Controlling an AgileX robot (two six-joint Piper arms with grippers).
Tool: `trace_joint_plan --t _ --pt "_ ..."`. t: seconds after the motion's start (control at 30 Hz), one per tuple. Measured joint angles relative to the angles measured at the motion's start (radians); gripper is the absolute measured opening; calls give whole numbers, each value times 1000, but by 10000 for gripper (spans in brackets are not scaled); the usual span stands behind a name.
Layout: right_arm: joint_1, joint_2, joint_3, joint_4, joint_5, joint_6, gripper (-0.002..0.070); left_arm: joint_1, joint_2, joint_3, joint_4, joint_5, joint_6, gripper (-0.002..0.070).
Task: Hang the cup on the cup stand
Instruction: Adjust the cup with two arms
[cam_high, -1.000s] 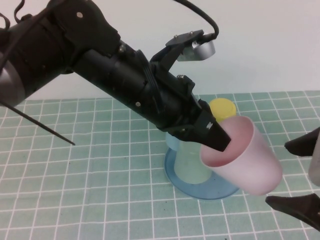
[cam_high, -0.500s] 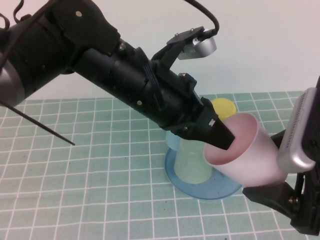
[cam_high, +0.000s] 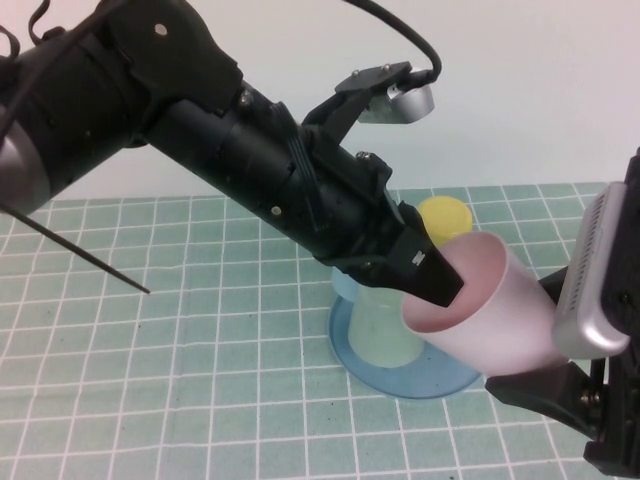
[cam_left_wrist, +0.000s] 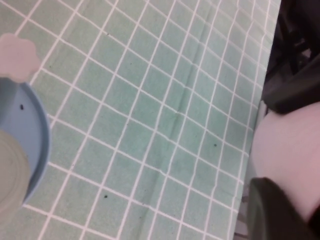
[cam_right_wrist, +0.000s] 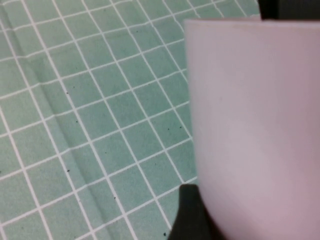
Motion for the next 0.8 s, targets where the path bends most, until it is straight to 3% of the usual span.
trace_joint_plan --t 0.2,0.3,0.47,0.8 --pt "0 0 0 0 20 -4 532 0 0 0 15 0 1 231" --pt "0 0 0 -4 31 -4 532 0 0 -3 19 0 -1 279" --pt "0 0 0 -74 59 43 532 0 -2 -52 35 0 -3 296" --pt "0 0 0 -364 101 298 532 -6 -2 -89 42 0 -11 297"
